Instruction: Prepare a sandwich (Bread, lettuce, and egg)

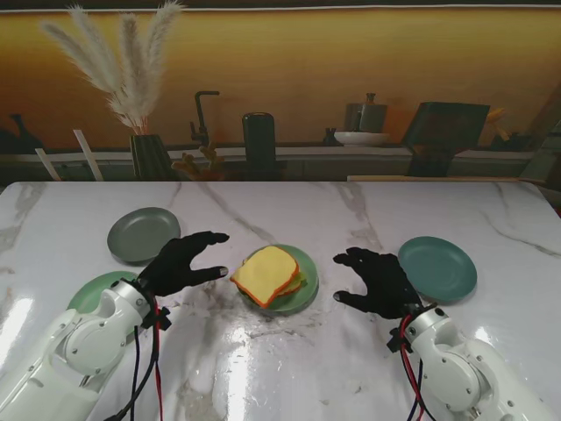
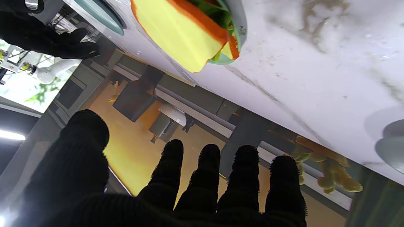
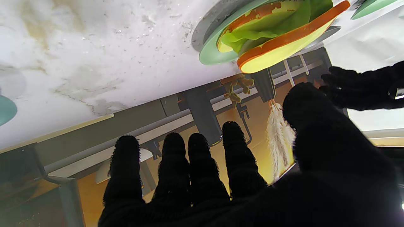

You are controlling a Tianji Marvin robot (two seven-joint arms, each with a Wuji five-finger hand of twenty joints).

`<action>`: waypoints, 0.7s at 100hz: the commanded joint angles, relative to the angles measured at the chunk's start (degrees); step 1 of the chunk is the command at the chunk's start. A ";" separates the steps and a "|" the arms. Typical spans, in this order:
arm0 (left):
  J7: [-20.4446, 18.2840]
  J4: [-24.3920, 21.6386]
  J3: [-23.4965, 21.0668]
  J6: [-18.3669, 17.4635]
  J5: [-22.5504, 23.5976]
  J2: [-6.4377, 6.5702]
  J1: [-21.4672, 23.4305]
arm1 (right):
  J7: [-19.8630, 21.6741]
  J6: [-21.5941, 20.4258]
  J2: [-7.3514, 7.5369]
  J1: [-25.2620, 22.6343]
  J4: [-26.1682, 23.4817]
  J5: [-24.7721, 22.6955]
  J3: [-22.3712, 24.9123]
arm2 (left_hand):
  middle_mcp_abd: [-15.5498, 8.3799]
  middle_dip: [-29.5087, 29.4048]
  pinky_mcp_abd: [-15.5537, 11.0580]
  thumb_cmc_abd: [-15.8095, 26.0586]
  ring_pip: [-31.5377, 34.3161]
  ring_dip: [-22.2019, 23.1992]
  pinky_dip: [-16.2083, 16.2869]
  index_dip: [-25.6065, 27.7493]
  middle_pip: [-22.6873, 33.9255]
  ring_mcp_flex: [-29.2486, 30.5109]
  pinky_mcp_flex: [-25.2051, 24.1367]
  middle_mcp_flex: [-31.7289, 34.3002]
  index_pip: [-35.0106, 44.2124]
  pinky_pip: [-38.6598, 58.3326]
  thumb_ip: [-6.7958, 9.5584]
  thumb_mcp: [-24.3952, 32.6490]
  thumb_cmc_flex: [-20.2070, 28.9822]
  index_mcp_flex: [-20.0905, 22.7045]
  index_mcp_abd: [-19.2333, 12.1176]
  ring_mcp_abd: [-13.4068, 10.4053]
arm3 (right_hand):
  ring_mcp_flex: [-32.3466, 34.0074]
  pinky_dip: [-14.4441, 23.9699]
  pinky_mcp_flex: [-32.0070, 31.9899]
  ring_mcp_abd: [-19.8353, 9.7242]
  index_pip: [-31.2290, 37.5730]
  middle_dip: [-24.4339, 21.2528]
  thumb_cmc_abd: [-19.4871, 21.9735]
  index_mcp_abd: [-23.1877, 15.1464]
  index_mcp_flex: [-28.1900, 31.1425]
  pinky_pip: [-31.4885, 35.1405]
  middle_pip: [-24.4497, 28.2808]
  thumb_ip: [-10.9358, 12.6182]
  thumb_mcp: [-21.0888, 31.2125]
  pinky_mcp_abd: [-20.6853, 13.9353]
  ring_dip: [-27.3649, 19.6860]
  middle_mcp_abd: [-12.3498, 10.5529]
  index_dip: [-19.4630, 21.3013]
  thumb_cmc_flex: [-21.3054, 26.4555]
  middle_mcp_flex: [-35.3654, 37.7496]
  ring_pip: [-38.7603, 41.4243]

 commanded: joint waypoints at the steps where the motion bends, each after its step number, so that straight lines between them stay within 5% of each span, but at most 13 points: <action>1: 0.65 0.43 -0.96 -0.38 0.19 0.05 1.49 | -0.37 -0.49 -1.05 -0.17 -0.65 -0.02 0.32 | 0.35 -0.26 0.48 -0.25 0.40 0.01 0.82 0.63 0.81 -1.55 -0.59 -1.50 1.43 1.78 -1.85 0.01 1.08 -0.06 0.08 0.84 | 1.32 -1.12 -0.01 -0.43 -1.05 -0.76 -0.69 1.03 -0.30 1.14 -1.28 -1.55 0.72 -0.84 -0.86 0.27 -0.68 -1.92 0.32 -1.16; 27: 3.38 1.66 -5.35 -1.91 4.45 0.00 6.03 | -0.37 0.36 -1.41 -0.09 -0.10 2.76 0.25 | -0.36 0.99 2.03 -1.27 2.51 0.91 1.96 2.31 2.58 -0.61 -0.90 -0.41 4.17 4.47 -1.16 1.47 1.86 -0.08 0.43 0.23 | 1.42 -1.98 0.13 -0.90 -1.89 -0.69 -0.62 1.40 -0.82 1.73 -1.56 -1.63 1.28 -1.04 -0.81 -0.48 -1.40 -2.68 0.48 -1.20; 70: 4.47 3.93 -3.86 -0.82 6.44 0.07 6.51 | -1.01 0.29 -1.32 0.21 3.39 2.40 -0.98 | -0.71 1.74 2.36 -0.53 2.74 1.33 2.22 2.88 3.21 0.02 -0.91 0.30 5.16 5.33 -1.63 1.64 1.59 -0.28 -0.12 0.06 | 0.69 -3.00 -1.65 -1.44 -2.12 0.33 0.07 2.44 -1.98 2.25 0.35 -1.63 1.41 -1.24 -0.31 -0.85 -1.54 -2.88 -0.58 -0.36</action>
